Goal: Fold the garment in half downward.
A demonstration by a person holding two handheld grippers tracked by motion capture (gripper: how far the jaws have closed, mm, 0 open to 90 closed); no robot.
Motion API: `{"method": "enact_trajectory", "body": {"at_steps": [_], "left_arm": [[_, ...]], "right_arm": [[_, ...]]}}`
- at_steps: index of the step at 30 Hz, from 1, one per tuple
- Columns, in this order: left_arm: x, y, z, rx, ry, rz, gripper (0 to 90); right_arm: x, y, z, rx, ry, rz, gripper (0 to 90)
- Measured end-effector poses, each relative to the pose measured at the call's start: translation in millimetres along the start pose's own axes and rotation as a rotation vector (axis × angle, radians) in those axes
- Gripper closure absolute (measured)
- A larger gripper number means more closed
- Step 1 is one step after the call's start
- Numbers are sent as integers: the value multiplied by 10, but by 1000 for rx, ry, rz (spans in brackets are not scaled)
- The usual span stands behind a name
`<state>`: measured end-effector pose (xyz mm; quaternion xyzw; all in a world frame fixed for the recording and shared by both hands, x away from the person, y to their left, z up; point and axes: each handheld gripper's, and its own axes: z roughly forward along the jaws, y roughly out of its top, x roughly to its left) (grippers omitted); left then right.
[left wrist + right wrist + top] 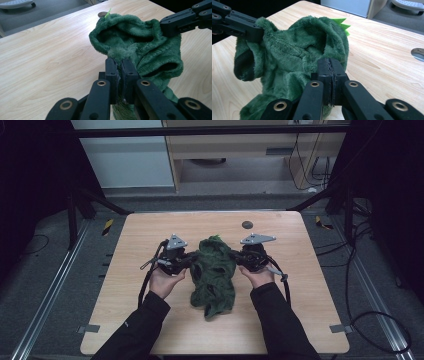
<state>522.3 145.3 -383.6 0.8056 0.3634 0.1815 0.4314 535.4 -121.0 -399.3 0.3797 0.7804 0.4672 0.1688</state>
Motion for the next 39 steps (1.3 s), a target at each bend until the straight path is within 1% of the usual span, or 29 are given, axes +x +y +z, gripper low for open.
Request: {"method": "enact_trajectory", "body": {"at_steps": [2,3,4,6,8,10,18,19,21,25,29,30,36,39], "left_arm": [[-10,-15,-9,1,2,3,857],[-23,-45,-30,6,-4,9,857],[-23,-45,-30,6,-4,9,857],[-44,-89,-64,13,-4,23,857],[-47,-103,-73,15,-9,25,857],[-72,-150,-89,24,-12,33,857],[-153,-230,-77,42,-34,44,857],[-175,-252,-79,43,-46,41,857],[-200,-277,-90,47,-49,48,857],[-250,-344,-147,52,-66,58,857],[-287,-393,-191,62,-67,72,857],[-308,-425,-216,69,-67,79,856],[-372,-531,-265,86,-77,86,856],[-407,-604,-279,94,-92,85,856]], "right_arm": [[12,-10,-5,2,6,-7,887],[48,-38,-15,9,8,-20,887],[48,-38,-15,9,8,-20,887],[83,-79,-38,22,8,-39,887],[90,-88,-44,21,7,-42,887],[102,-117,-66,22,13,-47,887],[139,-210,-108,30,24,-53,886],[148,-240,-127,26,29,-55,886],[157,-262,-143,26,33,-58,886],[185,-328,-195,25,40,-58,885],[226,-415,-245,31,55,-59,884],[240,-441,-254,32,58,-60,884],[298,-534,-282,31,80,-52,883],[330,-597,-295,32,94,-42,883]]}}
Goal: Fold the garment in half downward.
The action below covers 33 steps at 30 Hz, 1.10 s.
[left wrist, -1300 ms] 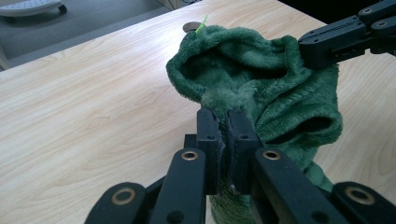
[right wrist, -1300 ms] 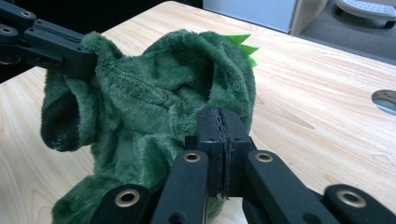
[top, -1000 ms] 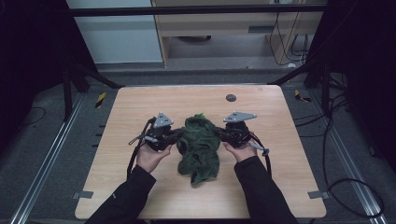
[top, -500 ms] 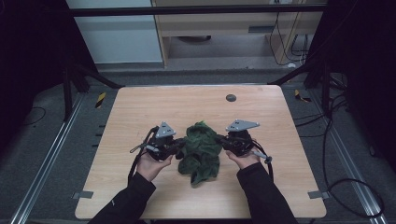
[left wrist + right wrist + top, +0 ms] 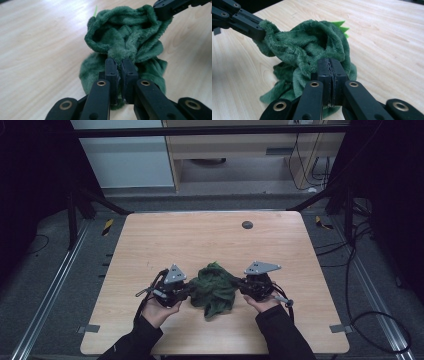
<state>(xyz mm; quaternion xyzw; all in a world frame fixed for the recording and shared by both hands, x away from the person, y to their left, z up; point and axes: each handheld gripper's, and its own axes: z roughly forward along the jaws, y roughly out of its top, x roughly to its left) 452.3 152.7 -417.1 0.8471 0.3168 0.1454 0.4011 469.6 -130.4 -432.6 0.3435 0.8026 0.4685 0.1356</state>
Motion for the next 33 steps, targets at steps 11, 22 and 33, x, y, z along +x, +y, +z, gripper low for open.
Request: {"method": "enact_trajectory", "body": {"at_steps": [11,22,33], "left_arm": [[-25,-221,50,51,-35,-32,854],[-99,-363,175,112,-44,-17,849],[-142,-452,237,139,-61,-15,830]], "right_arm": [[75,-191,14,50,18,18,881],[125,-371,33,105,27,29,875],[147,-504,65,155,37,51,830]]}}
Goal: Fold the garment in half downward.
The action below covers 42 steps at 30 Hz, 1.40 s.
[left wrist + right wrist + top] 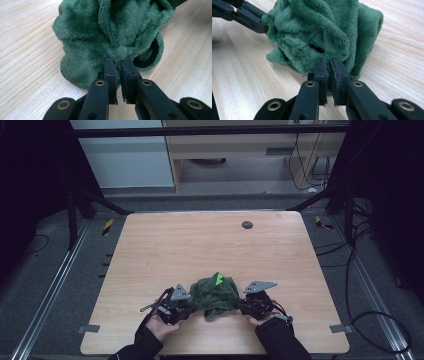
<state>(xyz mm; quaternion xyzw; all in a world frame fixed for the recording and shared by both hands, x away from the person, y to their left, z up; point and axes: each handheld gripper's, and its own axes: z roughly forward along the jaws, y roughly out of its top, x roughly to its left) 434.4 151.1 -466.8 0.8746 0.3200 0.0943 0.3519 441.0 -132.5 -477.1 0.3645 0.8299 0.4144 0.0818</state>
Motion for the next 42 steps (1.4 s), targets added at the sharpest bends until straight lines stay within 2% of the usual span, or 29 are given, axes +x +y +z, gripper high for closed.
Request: {"method": "enact_trajectory", "body": {"at_steps": [6,11,17,19,22,24,25,26,28,29,30,31,33,34,36,39,42], "left_arm": [[-5,15,-64,-31,0,-11,761],[45,76,-234,-83,19,-41,710],[95,124,-331,-108,29,-56,675],[151,192,-353,-126,36,-77,670],[188,266,-347,-136,42,-80,667],[254,405,-306,-144,51,-80,665],[254,405,-306,-144,51,-80,667],[306,500,-260,-151,47,-93,668],[324,534,-240,-155,41,-101,671],[371,627,-160,-155,41,-111,671],[371,627,-160,-155,41,-111,672],[404,682,-74,-149,30,-125,672],[415,696,-27,-143,24,-132,671],[425,698,52,-122,6,-142,671],[417,689,82,-108,3,-138,669],[377,619,144,-74,-28,-128,666],[329,578,181,-59,-45,-117,667]], "right_arm": [[1,1,-34,-12,-3,4,773],[-12,34,-109,-41,-14,20,726],[-33,98,-201,-86,-23,24,716],[-61,162,-246,-116,-29,27,717],[-96,256,-266,-145,-40,33,719],[-125,322,-251,-161,-50,34,722],[-141,352,-234,-163,-51,35,721],[-155,382,-213,-162,-52,41,721],[-185,436,-168,-167,-52,51,721],[-205,471,-132,-168,-47,56,718],[-205,471,-132,-168,-47,56,718],[-247,524,-56,-169,-52,61,712],[-260,536,-30,-168,-49,68,709],[-285,546,36,-160,-41,80,704],[-287,529,94,-136,-37,72,691],[-282,469,152,-102,-22,70,688],[-279,430,175,-90,-9,74,711]]}}
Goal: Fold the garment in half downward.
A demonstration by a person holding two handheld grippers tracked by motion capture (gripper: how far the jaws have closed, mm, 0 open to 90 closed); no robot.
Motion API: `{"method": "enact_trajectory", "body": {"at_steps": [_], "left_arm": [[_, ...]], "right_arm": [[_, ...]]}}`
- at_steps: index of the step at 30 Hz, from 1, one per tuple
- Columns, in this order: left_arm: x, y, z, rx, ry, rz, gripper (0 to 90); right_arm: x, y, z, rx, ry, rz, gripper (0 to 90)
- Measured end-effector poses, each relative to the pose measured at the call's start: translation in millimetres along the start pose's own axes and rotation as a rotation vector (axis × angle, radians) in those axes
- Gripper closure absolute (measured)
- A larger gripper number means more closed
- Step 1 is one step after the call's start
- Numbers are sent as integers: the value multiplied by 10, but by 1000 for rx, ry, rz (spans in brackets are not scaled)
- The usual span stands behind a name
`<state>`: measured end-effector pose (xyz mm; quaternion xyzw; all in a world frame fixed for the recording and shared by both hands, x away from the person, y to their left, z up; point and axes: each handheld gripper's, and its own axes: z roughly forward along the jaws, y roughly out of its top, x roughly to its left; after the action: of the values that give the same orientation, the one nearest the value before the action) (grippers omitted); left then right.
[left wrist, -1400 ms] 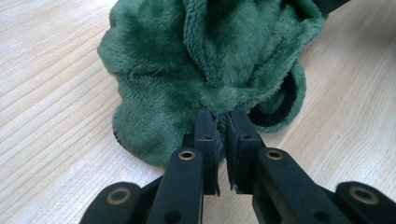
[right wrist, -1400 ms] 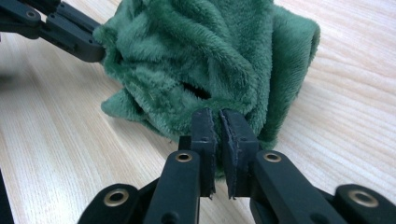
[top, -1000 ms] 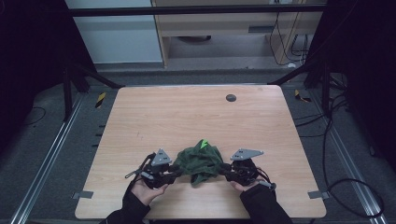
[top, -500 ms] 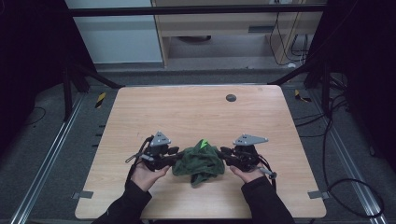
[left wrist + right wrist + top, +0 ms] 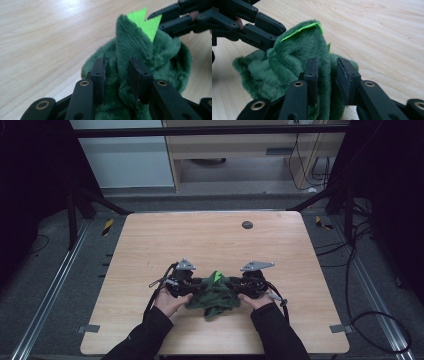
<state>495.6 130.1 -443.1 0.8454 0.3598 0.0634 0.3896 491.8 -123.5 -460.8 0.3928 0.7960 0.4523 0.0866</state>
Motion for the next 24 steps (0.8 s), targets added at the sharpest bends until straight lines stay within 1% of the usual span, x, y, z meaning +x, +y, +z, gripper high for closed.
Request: {"method": "enact_trajectory", "body": {"at_steps": [1,2,3,4,7,8,12,15,18,19,20,21,22,23,24], "left_arm": [[-12,-11,7,7,-2,10,668],[-12,-11,7,7,-2,10,669],[-35,-26,24,14,-6,20,671],[-35,-26,24,14,-6,20,673],[-53,-39,64,19,-13,22,692],[-62,-49,87,26,-16,23,727],[-77,-68,110,39,-21,29,849],[-104,-68,88,34,-19,37,879],[-123,-59,45,29,-20,50,885],[-157,-50,-22,14,-25,60,885],[-180,-48,-64,5,-27,65,885],[-204,-51,-114,2,-26,78,885],[-204,-51,-114,2,-26,78,885],[-243,-67,-180,-12,-21,88,885],[-290,-96,-270,-25,-19,103,885]], "right_arm": [[2,-9,2,3,4,-6,731],[2,-9,2,3,4,-6,731],[13,-22,-2,10,13,-8,773],[13,-22,-2,10,13,-8,773],[24,-30,0,19,19,-10,838],[32,-33,4,24,24,-13,874],[47,-31,9,34,29,-17,892],[56,-26,-3,33,34,-17,893],[61,-16,-28,19,33,-22,893],[77,-3,-76,2,36,-29,893],[92,1,-96,-3,39,-23,893],[103,5,-123,-11,41,-30,893],[103,5,-123,-11,41,-30,893],[142,5,-184,-27,55,-46,892],[162,1,-205,-28,60,-49,891]]}}
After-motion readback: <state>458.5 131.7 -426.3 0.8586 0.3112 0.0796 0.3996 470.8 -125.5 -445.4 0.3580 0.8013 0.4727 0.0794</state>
